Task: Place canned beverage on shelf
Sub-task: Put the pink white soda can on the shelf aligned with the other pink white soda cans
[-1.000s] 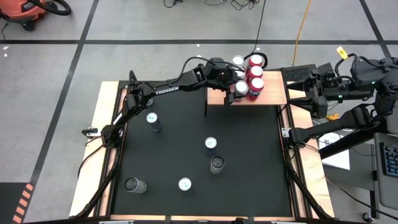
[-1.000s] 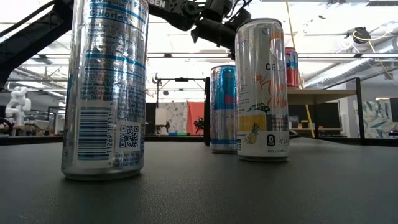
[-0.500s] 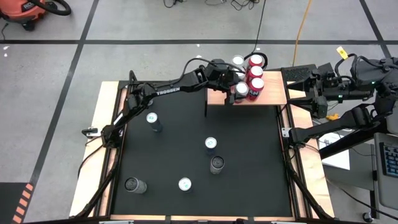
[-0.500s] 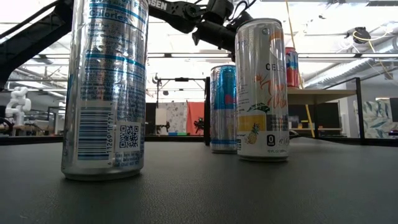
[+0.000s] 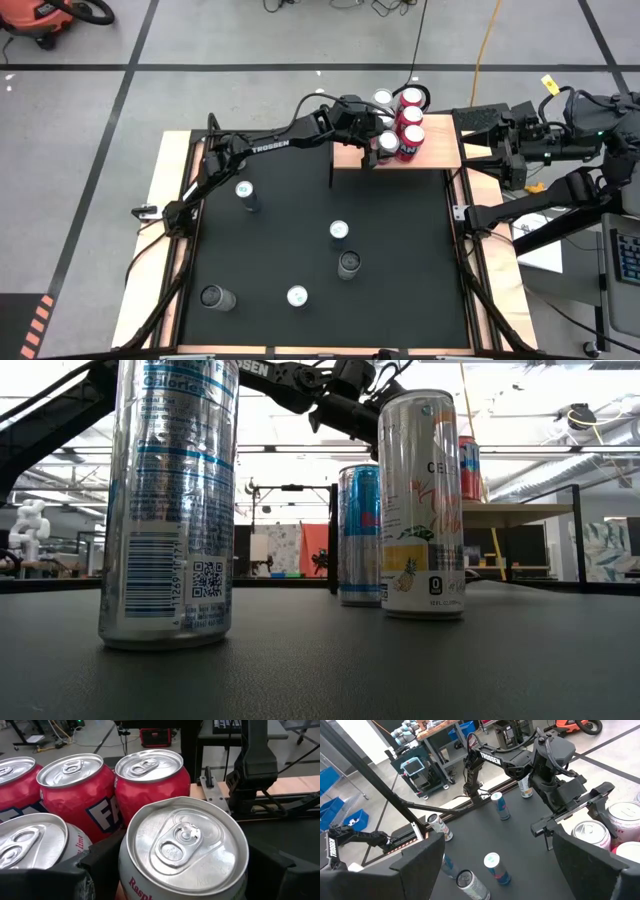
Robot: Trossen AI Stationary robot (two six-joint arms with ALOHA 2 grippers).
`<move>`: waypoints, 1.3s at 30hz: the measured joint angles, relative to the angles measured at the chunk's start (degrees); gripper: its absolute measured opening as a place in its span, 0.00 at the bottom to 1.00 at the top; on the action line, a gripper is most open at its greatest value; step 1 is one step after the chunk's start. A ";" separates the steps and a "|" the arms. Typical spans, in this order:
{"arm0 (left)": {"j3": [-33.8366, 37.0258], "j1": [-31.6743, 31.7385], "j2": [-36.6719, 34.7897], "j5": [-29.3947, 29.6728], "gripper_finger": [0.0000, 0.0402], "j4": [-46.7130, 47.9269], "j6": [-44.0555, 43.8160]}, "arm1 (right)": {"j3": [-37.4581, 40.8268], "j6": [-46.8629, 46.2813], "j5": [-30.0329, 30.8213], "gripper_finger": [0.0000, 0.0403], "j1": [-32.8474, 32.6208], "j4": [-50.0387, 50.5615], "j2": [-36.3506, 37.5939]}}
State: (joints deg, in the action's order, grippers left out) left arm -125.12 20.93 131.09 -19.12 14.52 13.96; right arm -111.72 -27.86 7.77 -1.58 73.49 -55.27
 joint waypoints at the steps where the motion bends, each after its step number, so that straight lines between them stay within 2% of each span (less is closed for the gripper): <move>1: 0.00 0.00 0.00 -0.02 0.79 0.00 0.00 | 0.00 0.00 0.00 0.87 0.00 -0.01 0.00; 13: -0.02 0.00 0.00 -0.04 0.79 0.55 0.00 | -0.01 0.02 0.00 0.87 0.00 0.00 0.00; 23: -0.04 -0.58 -0.02 0.02 0.92 0.74 1.88 | 0.00 0.02 0.00 0.87 0.00 -0.02 0.00; 39: -0.23 -1.40 -1.38 4.06 0.93 -2.14 3.11 | -0.01 0.06 0.00 0.87 -0.01 0.00 0.00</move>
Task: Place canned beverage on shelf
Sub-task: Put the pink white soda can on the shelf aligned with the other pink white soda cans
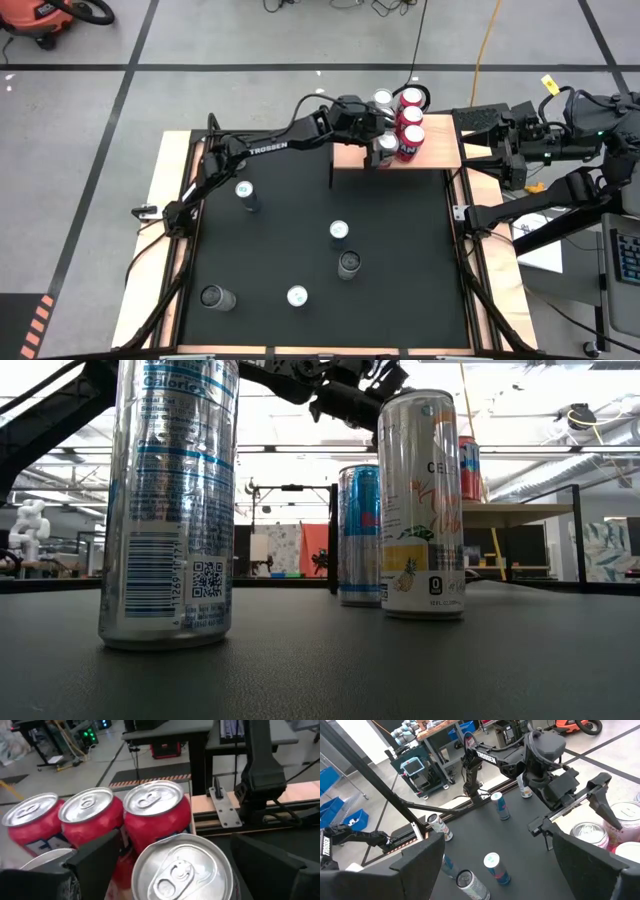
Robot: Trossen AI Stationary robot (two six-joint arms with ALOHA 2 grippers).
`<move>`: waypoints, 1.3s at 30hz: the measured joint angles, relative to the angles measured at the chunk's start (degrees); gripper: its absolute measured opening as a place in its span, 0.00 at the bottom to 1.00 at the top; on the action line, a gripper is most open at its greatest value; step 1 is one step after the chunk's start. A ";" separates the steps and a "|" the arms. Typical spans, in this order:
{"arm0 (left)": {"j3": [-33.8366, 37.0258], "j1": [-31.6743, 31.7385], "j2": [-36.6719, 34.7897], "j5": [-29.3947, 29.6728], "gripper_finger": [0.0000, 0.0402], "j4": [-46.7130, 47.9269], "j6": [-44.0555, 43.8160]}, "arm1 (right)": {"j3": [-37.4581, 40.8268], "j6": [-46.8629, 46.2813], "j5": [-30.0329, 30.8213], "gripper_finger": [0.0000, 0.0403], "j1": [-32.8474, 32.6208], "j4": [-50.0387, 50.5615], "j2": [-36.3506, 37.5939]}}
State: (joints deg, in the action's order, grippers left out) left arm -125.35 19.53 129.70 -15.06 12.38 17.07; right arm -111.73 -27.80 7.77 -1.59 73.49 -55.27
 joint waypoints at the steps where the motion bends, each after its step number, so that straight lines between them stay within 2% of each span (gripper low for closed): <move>1: -0.05 0.00 -0.28 0.21 0.93 0.40 0.01 | 0.01 0.04 0.00 0.87 0.00 -0.01 0.00; 7: -0.30 -0.30 -2.29 1.55 0.93 -0.92 0.09 | 0.01 0.12 0.00 0.87 -0.02 -0.02 -0.02; 16: -1.49 -5.48 -8.52 10.14 0.93 5.39 -1.92 | 0.01 0.03 1.59 0.87 -0.02 -0.02 -0.04; 22: -1.47 -10.79 -9.13 10.87 0.93 11.30 -13.76 | 0.01 0.69 2.97 0.87 -0.02 -0.02 -0.39; 26: -0.98 -14.17 -7.39 11.96 0.92 14.80 -16.34 | 0.01 1.71 2.97 0.87 -0.02 -0.02 -1.13; 33: -0.86 -14.65 -1.96 14.18 0.81 15.22 -23.59 | 0.01 3.42 2.97 0.87 -0.02 -1.10 -2.61; 39: -0.86 -12.93 1.03 17.85 0.67 15.16 -24.20 | 0.01 3.22 2.97 0.87 -0.02 -2.15 -3.39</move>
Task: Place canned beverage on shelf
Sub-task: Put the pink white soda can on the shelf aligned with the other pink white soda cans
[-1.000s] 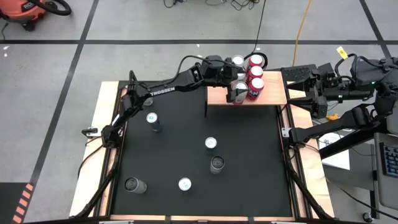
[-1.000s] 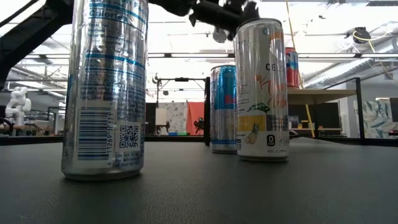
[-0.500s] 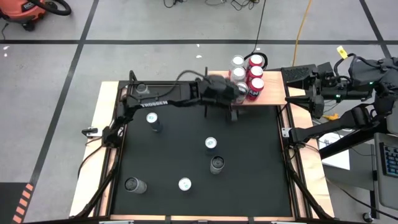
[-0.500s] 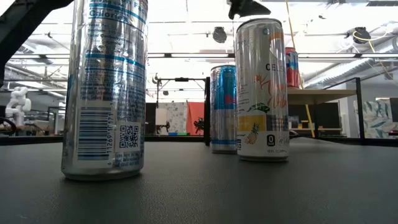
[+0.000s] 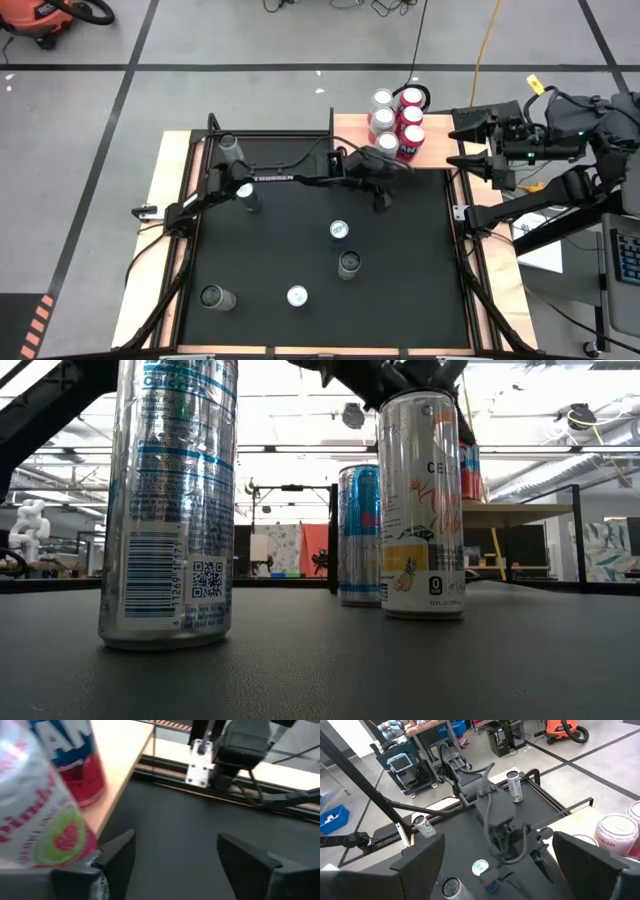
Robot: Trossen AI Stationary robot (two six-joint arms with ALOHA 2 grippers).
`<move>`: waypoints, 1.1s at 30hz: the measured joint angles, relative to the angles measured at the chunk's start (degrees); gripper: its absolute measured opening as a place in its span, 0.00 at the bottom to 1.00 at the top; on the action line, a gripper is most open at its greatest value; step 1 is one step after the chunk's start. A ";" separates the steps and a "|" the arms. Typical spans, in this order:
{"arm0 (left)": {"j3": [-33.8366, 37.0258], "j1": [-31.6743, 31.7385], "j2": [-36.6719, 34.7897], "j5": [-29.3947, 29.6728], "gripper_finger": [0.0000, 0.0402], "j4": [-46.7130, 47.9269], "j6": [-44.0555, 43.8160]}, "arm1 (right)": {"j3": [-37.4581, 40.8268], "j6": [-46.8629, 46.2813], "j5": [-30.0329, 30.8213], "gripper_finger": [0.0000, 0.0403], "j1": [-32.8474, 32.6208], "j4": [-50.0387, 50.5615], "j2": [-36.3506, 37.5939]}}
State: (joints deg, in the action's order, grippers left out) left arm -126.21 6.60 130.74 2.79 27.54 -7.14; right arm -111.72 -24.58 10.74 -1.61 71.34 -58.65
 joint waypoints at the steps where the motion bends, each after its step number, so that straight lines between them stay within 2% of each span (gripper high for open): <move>1: 0.00 0.32 0.19 0.08 0.64 -0.14 0.02 | 0.00 0.02 0.00 0.87 0.00 0.01 -0.02; 8: 0.00 1.80 0.24 1.72 0.50 -0.17 2.36 | 0.00 0.00 0.00 0.87 0.00 0.01 -0.50; 14: 0.01 2.11 0.24 1.79 0.42 -0.20 3.53 | 0.00 0.20 0.81 0.87 0.00 0.01 -1.07; 23: 0.00 2.15 0.26 5.85 0.40 -0.47 4.40 | 0.00 -0.06 1.29 0.87 0.00 0.01 -1.16; 33: 0.00 2.15 0.26 7.39 0.40 -0.54 4.92 | 0.00 -0.20 1.27 0.87 0.00 0.01 -1.16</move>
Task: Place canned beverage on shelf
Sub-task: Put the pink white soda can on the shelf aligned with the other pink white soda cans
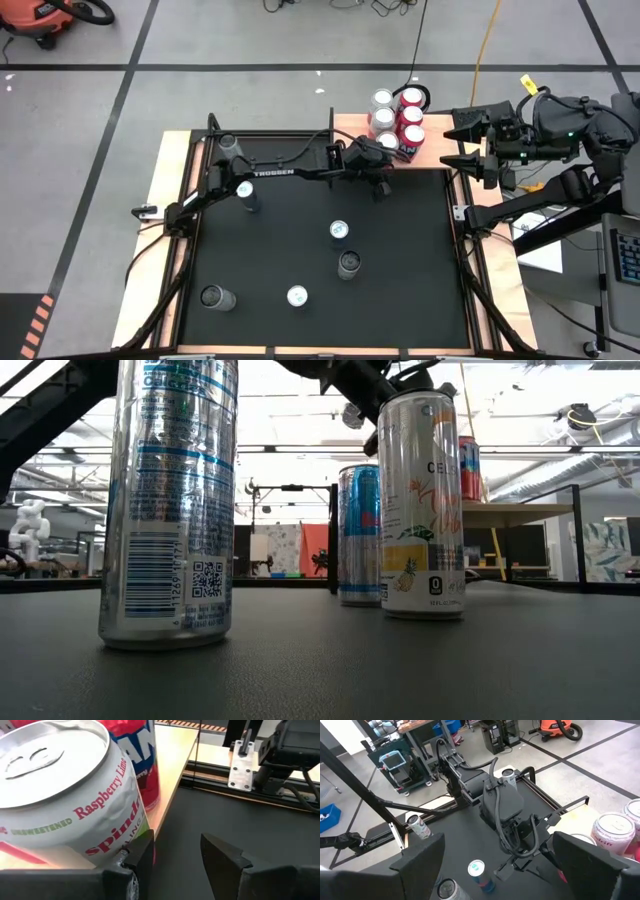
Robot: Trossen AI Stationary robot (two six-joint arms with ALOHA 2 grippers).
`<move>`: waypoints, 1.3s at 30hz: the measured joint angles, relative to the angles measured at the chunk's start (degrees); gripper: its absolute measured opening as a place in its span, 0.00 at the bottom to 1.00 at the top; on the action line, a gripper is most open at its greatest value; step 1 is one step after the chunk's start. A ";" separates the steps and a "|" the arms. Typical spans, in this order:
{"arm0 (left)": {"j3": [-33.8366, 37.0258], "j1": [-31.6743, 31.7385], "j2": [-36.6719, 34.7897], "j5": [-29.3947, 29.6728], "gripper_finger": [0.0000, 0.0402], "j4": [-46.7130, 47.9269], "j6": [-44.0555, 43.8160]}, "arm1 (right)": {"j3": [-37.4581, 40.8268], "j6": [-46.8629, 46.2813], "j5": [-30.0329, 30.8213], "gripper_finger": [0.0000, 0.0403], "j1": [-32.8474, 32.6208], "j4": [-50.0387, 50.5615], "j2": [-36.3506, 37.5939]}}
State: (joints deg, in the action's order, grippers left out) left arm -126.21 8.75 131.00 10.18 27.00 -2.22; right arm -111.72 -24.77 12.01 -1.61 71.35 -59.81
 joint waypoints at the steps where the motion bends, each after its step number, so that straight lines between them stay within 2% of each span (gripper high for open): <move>1: 0.00 -0.02 0.02 0.61 0.40 0.02 0.00 | 0.00 0.00 0.00 0.87 0.00 0.00 0.00; 5: 0.00 -0.02 0.09 3.50 0.40 -0.01 -0.03 | 0.00 0.00 0.00 0.87 0.01 0.00 0.00; 15: 0.00 0.02 0.09 3.61 0.40 -2.96 -0.09 | 0.00 -0.02 -0.02 0.87 0.00 0.00 0.02; 19: 0.00 0.05 0.01 -1.12 0.40 -1.93 -0.53 | 0.00 -0.12 -0.05 0.87 0.00 0.00 0.02; 21: 0.00 -0.12 -0.90 -3.56 0.40 0.87 -2.50 | 0.00 -0.60 -0.10 0.87 0.00 0.02 0.02; 26: -0.04 -0.44 -6.73 -4.04 0.40 13.39 -13.02 | 0.00 -2.46 -0.24 0.87 0.00 1.17 0.13; 33: -0.09 -1.12 -15.04 -4.19 0.40 22.56 -10.60 | 1.46 -0.08 -0.09 0.86 0.00 7.87 -0.36; 39: -0.13 -0.46 -20.39 -1.32 0.40 26.71 -12.41 | 11.14 7.95 -0.09 0.74 0.03 4.20 -0.08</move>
State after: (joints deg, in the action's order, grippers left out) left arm -126.34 8.30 110.61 8.86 53.71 -14.63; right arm -100.58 -16.83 11.92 -1.57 75.55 -59.89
